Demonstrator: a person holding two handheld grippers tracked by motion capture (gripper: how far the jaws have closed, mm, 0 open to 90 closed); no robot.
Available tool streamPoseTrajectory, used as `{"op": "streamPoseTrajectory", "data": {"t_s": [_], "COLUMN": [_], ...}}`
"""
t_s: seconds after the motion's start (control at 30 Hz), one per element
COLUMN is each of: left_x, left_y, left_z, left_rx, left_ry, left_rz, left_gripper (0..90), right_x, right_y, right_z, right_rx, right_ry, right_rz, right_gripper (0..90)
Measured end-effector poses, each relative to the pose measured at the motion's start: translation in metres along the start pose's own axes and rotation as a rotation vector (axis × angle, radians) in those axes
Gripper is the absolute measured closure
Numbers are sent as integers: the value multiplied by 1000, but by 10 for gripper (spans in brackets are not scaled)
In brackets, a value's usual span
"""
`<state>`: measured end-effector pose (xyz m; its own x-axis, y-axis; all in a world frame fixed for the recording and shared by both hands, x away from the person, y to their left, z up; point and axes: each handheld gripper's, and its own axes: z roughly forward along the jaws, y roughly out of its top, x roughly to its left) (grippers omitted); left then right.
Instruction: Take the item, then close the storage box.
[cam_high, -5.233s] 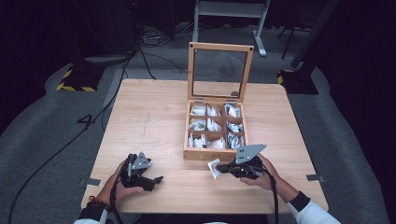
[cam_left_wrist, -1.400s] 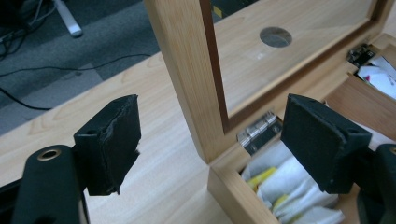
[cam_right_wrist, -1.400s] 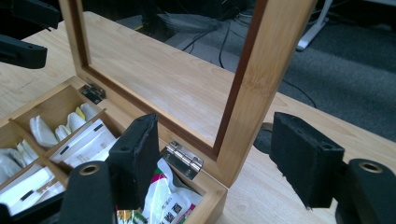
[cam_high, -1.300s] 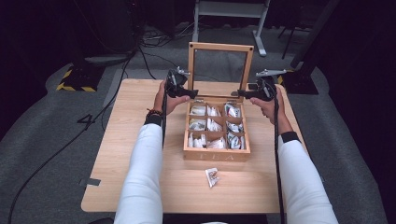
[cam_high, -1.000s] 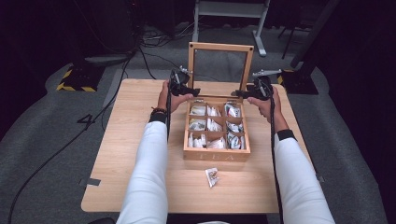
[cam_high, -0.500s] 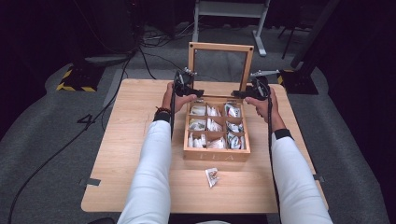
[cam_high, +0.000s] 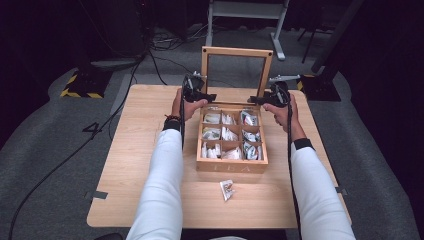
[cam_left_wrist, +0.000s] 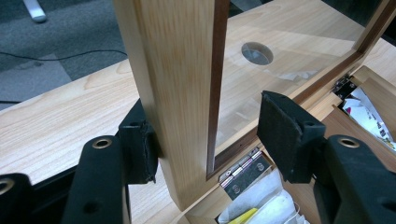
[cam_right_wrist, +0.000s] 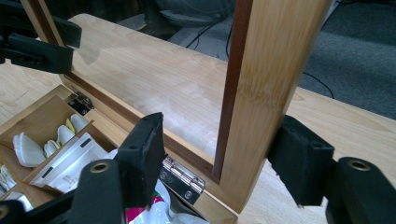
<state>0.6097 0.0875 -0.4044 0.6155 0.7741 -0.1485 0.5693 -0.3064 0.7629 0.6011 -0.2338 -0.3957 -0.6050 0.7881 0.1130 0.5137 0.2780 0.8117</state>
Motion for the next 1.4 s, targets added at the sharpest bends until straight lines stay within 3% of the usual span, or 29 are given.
{"op": "streamPoseTrajectory", "data": {"t_s": [0.53, 0.77, 0.97, 1.27, 1.4], "left_x": [-8, -16, -22, -29, -33], "left_y": [4, 5, 7, 8, 6], "left_z": [-26, -43, -58, -78, -86], "left_rx": [-65, -67, -102, -148, -158], "left_ry": [-4, -17, -27, -36, -44], "left_rz": [50, 83, 105, 130, 141], "left_gripper": [469, 473, 480, 500, 504], "right_x": [4, 9, 15, 17, 22], "right_y": [3, 8, 9, 6, 5], "right_z": [-19, -35, -40, -55, -62], "right_rx": [-43, -84, -73, -115, -113], "right_ry": [12, 33, 28, 49, 41], "right_rz": [-24, -24, -55, -51, -80], "right_gripper": [457, 506, 504, 530, 540]}}
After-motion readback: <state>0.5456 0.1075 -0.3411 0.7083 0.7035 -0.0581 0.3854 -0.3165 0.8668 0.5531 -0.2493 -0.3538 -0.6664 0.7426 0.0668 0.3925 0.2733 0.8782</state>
